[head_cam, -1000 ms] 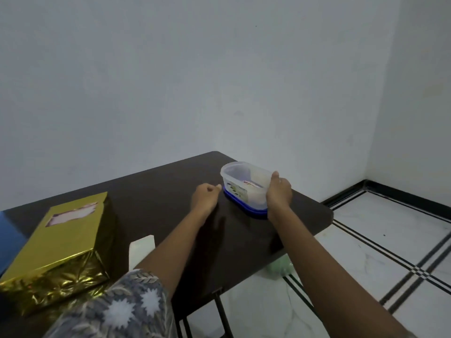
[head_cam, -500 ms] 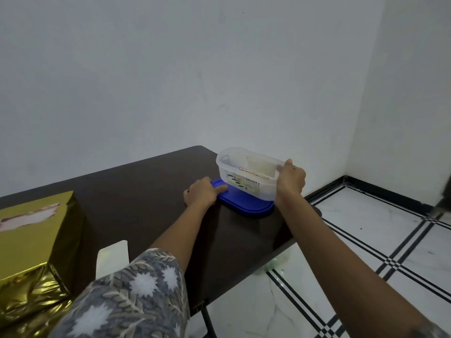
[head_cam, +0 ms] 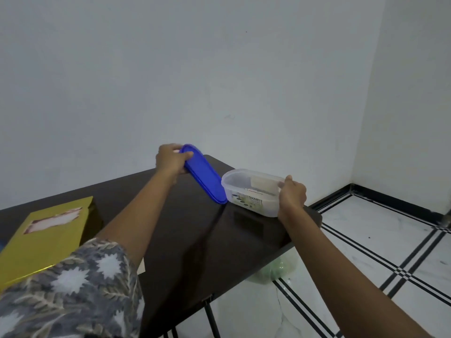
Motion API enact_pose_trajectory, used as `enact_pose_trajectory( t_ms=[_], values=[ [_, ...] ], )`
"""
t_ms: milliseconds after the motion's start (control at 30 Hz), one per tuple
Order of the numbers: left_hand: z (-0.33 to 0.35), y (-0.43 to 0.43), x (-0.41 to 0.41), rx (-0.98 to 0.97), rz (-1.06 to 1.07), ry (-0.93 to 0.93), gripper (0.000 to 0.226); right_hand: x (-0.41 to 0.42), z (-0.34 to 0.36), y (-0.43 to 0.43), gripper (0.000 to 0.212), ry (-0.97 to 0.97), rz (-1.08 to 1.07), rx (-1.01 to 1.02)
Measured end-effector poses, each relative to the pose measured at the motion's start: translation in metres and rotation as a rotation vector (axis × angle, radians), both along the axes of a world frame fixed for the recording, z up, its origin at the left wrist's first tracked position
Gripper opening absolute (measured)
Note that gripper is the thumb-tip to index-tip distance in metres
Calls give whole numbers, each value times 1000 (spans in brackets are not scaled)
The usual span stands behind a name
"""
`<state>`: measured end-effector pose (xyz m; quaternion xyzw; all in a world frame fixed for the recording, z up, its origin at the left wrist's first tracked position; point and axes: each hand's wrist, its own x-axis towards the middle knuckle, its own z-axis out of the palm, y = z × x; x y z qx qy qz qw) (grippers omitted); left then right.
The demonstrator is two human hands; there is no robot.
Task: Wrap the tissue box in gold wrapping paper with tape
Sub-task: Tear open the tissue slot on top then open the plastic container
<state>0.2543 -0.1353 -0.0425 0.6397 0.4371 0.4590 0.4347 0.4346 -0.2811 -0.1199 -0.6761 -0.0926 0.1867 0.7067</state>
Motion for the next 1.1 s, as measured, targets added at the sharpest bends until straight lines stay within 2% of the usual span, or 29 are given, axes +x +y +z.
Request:
enact_pose_trajectory(
  t_ms=[100,200,267,333,433,567,667,800,933,1100],
  values=[
    [1,-44,12,362,-155,184,46,-7,-7,0,47,40,115,50],
    [-23,-77,24,561,-337,442,37,-5,-11,-6,55,62,236,113],
    [-38,-87,28,579,-448,563,36,-3,-14,-8,63,73,311,131],
    [-45,-97,31,572,-519,635,46,0,-18,-10,69,76,360,140],
    [-46,-105,37,576,-569,661,47,4,-20,-9,79,104,402,163],
    [-47,-108,44,616,-566,684,47,7,-23,-9,104,103,457,173],
    [-47,-111,50,648,-573,695,47,10,-27,-8,93,98,476,194],
    [-48,-117,59,696,-563,730,48,11,-28,-12,96,72,529,214],
    [-50,-119,62,739,-534,722,49,13,-29,-18,66,51,563,280],
    [-54,-121,65,782,-521,689,46,11,-26,-22,58,46,590,331]
  ],
)
